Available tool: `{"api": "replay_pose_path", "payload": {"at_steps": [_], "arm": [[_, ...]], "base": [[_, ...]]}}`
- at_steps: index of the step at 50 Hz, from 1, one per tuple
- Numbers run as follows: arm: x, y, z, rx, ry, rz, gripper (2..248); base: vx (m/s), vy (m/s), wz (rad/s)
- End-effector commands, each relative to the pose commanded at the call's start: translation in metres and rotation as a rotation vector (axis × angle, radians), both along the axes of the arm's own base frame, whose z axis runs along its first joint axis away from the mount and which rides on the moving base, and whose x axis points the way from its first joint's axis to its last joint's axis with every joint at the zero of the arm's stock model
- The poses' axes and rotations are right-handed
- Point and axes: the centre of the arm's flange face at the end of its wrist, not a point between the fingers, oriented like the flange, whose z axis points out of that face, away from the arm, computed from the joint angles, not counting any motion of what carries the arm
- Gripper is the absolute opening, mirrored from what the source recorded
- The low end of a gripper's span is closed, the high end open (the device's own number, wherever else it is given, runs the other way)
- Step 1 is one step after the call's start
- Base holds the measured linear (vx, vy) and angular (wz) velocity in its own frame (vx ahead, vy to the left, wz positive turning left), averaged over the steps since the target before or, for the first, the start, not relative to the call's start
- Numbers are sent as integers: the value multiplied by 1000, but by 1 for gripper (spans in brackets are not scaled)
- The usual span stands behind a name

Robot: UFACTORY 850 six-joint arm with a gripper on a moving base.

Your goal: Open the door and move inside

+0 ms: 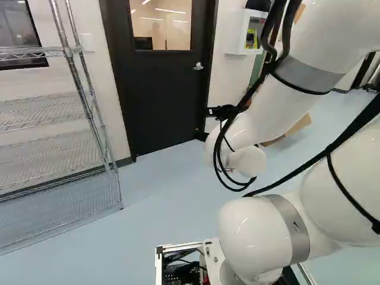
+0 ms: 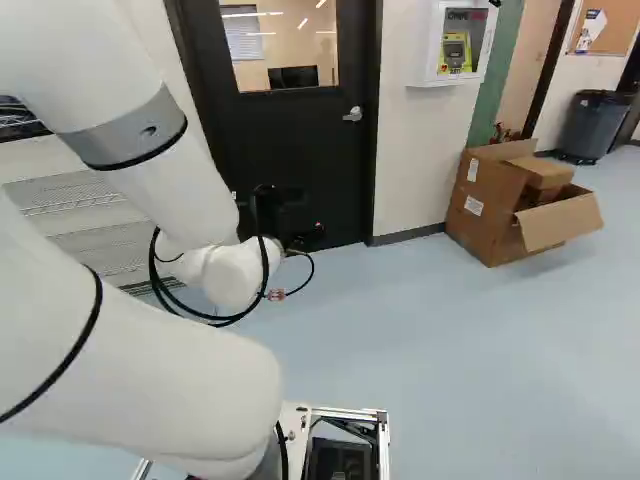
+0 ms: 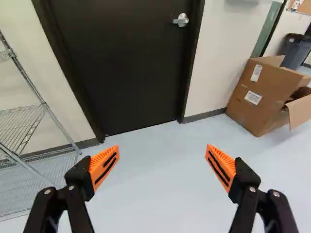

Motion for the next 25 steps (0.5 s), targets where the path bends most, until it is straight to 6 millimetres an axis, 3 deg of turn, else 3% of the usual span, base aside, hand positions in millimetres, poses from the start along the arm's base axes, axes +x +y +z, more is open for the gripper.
{"api": "replay_pose_path", "payload": {"at_steps": [25], "arm": [[0,0,0,0,0,0,247]], "base": [[181,-52,-3]]}}
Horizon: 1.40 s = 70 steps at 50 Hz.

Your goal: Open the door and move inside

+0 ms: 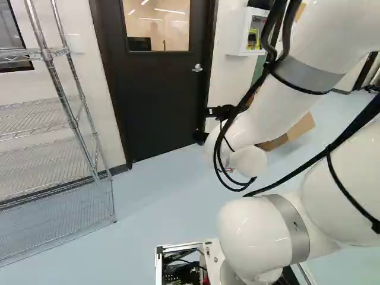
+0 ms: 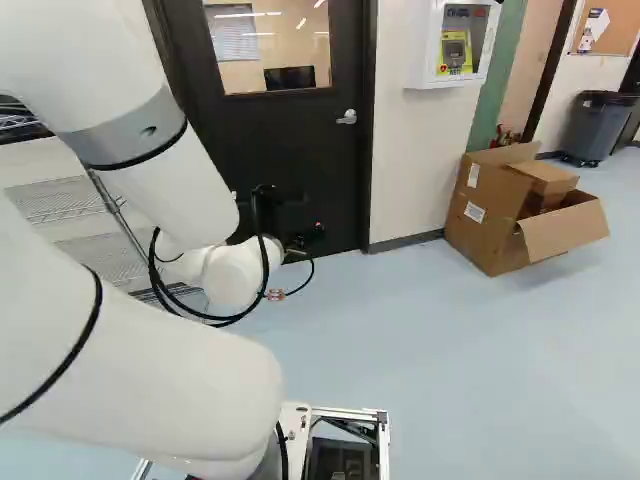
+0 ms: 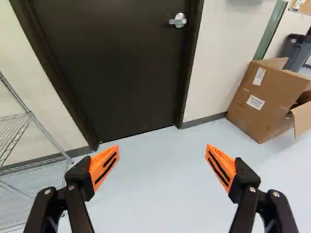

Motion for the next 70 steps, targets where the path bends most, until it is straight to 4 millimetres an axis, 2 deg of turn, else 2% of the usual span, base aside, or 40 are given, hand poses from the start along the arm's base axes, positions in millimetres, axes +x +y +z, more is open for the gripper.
{"api": "replay_pose_path", "payload": {"at_steps": [57,70], "arm": [[0,0,0,0,0,0,247],[0,0,0,0,0,0,247]], "base": [[181,-50,-2],[183,-32,111]]}}
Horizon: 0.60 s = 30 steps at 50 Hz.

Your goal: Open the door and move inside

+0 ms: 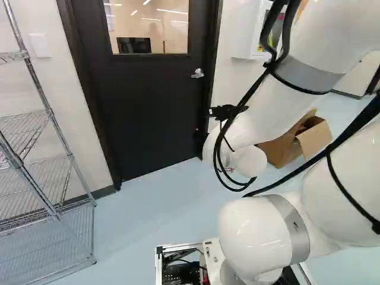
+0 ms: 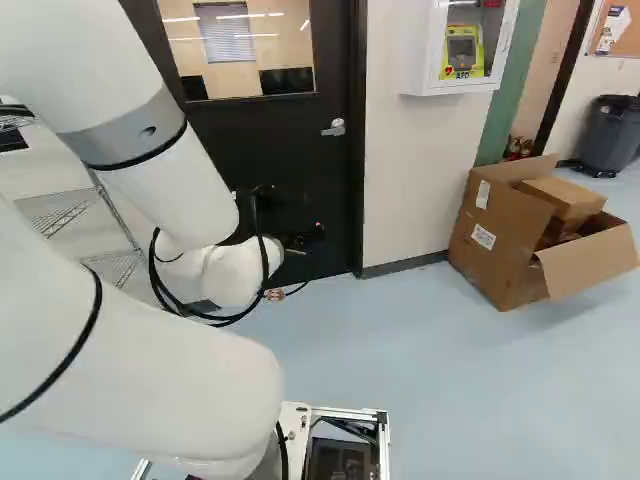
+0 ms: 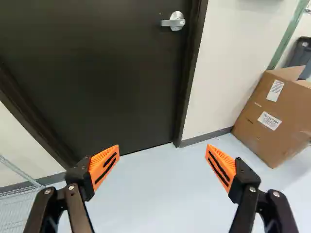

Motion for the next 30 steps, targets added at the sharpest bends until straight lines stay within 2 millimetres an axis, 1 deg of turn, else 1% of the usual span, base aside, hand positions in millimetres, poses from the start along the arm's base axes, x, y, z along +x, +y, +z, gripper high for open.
{"api": "replay_pose_path", "payload": {"at_steps": [30], "arm": [[0,0,0,0,0,0,247]], "base": [[178,-21,134]]}}
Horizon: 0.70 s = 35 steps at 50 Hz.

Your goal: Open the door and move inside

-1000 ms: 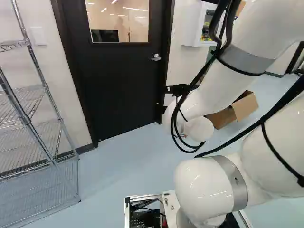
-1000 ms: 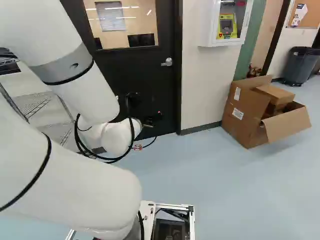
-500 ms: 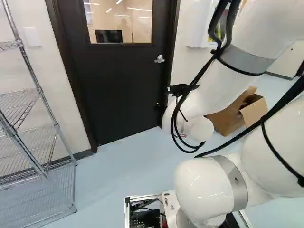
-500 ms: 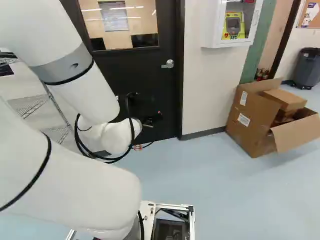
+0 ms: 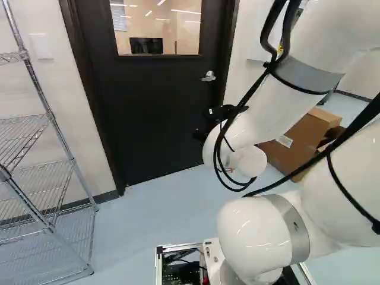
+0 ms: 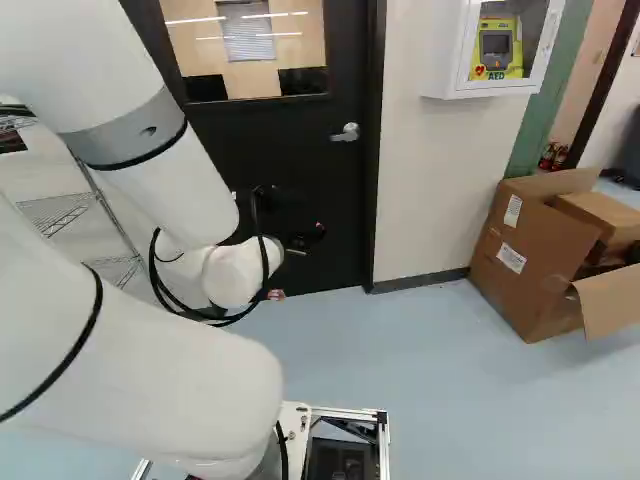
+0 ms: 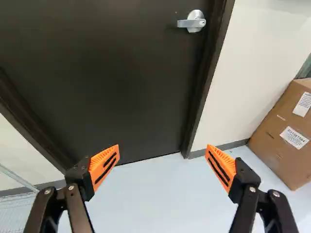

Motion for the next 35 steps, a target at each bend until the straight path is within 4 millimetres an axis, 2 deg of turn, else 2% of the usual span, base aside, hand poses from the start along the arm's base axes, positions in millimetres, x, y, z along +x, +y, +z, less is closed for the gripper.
{"api": "replay_pose_path", "payload": {"at_steps": [17,35], "arm": [[0,0,0,0,0,0,247],[0,0,0,0,0,0,247]], "base": [[179,-24,122],[182,-41,2]]}}
